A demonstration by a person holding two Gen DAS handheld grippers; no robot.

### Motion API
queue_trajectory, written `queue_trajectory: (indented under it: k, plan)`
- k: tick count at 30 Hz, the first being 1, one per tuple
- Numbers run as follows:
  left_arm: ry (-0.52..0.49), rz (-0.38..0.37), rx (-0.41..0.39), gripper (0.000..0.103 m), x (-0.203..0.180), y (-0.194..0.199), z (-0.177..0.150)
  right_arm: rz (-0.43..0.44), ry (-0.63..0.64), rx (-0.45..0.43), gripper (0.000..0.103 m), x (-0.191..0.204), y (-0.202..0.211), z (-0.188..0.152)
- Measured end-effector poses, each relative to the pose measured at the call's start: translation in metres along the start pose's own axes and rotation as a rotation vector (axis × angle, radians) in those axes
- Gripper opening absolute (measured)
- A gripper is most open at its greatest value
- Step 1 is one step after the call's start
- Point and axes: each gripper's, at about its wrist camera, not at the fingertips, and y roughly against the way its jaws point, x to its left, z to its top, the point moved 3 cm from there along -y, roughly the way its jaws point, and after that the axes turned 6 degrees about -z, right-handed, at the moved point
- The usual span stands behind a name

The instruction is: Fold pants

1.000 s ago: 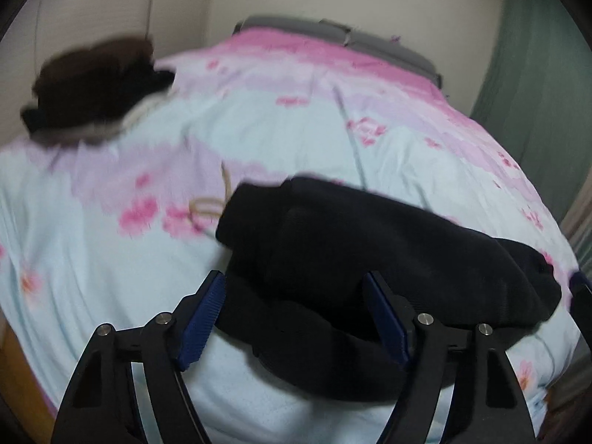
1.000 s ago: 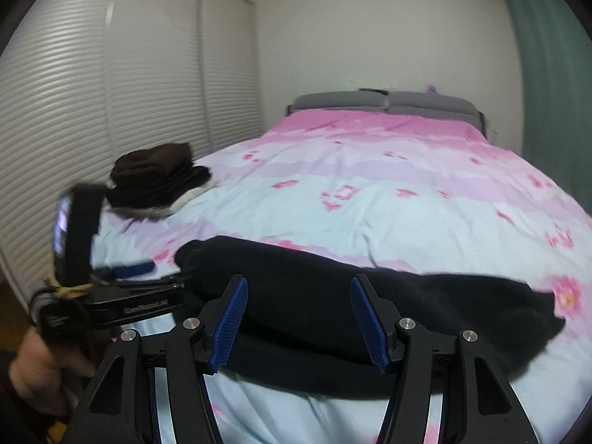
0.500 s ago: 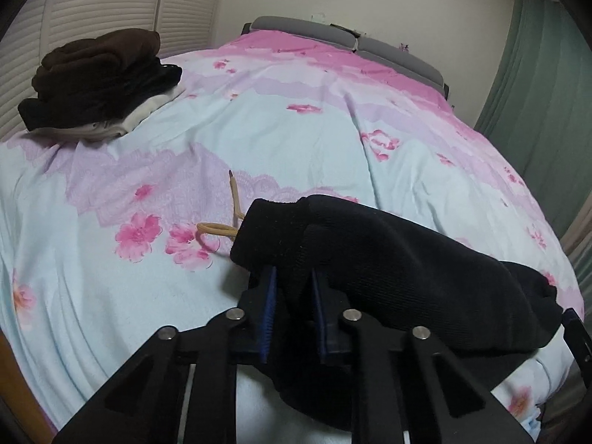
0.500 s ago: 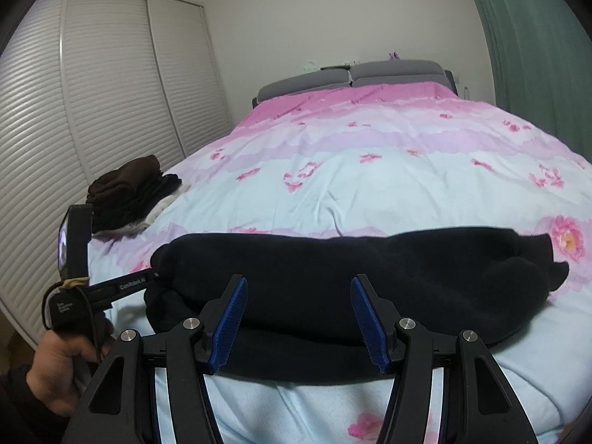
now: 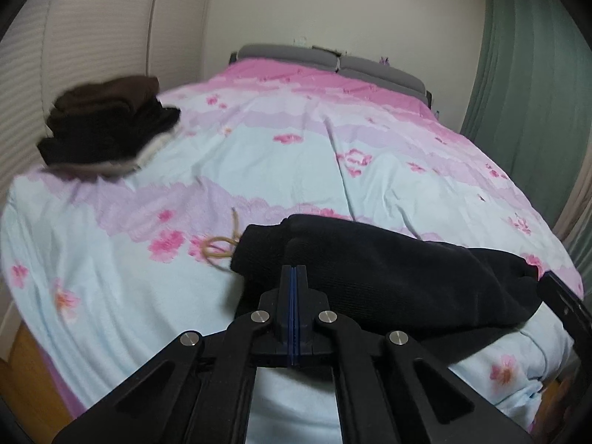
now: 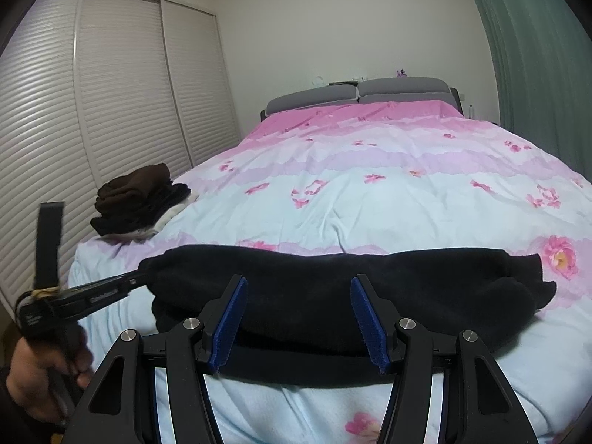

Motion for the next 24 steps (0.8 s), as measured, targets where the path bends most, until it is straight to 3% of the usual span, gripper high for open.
queue_trajectory:
  k: [9,11,14,17,19,21,24]
  plan:
    - [-0.026,0.021,0.028,0.005,-0.005,-0.014,-0.022,0.007,0.017,-0.006,0.058,0.000,0.010,-0.003]
    - [-0.031,0.031,0.024,0.031,-0.006,-0.022,-0.020,0.011,0.016,-0.004,0.058,0.000,0.011,-0.004]
    - [0.013,0.047,0.009,0.061,0.001,-0.030,-0.016,0.011,0.025,-0.005,0.058,-0.001,0.014,-0.005]
    - [0.076,0.041,-0.003,0.069,0.016,-0.038,-0.008,0.010,0.023,-0.005,0.058,-0.003,0.016,-0.005]
    - [0.082,0.051,-0.016,0.072,0.022,-0.041,-0.002,0.007,0.025,-0.004,0.058,-0.004,0.015,-0.006]
    - [0.078,0.045,-0.024,0.081,0.029,-0.047,0.007,0.008,0.024,0.003,0.058,-0.004,0.013,-0.007]
    - [0.082,0.013,0.018,0.083,0.039,-0.061,0.013,0.012,0.019,0.013,0.058,-0.003,0.009,-0.008]
